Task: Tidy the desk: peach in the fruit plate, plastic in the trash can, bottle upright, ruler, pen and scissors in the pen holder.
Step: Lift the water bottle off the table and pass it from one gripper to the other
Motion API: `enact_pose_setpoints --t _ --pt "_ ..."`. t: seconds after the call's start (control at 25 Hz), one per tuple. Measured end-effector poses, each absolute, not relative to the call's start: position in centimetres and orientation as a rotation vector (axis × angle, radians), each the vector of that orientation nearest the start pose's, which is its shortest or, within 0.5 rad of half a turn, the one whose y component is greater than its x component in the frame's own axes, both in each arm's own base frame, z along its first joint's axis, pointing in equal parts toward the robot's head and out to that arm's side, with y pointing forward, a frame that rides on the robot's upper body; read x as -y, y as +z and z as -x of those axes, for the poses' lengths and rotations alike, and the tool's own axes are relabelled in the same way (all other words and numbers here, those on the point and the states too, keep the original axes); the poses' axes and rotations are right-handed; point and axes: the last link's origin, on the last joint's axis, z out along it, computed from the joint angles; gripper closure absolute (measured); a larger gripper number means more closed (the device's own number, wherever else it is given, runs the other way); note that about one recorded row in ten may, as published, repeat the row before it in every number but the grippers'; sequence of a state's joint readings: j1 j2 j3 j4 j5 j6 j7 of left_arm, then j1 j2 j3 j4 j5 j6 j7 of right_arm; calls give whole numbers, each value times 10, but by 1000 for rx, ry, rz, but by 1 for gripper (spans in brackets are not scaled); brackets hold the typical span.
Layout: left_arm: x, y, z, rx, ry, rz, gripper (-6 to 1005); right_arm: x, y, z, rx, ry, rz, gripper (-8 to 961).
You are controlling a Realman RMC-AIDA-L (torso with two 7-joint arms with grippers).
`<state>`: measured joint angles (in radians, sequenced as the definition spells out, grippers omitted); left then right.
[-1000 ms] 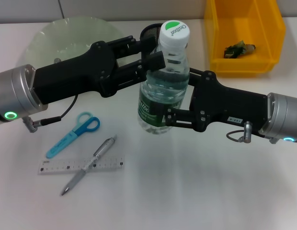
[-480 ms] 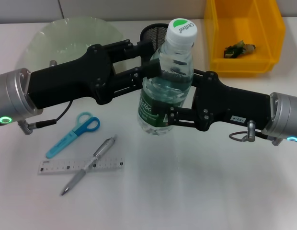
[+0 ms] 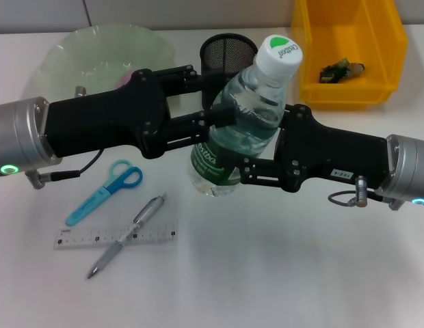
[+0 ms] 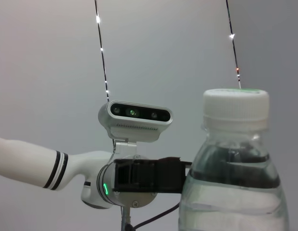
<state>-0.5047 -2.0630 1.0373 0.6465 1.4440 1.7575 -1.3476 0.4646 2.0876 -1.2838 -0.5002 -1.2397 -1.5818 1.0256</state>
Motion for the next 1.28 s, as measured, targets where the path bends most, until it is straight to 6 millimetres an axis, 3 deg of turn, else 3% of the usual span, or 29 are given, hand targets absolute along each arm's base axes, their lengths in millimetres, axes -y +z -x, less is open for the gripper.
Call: enact_pose_setpoints --t 0.16,0.64,1.28 --pt "-311 5 192 356 -1311 2780 374 -298 -45 -207 -262 1230 2684 203" --pt "-312 8 191 346 -1328 2761 194 -302 -50 -210 -310 1158 2707 203" --pt "-314 7 190 346 -1317 2764 196 -308 -52 -197 -291 1022 2843 202"
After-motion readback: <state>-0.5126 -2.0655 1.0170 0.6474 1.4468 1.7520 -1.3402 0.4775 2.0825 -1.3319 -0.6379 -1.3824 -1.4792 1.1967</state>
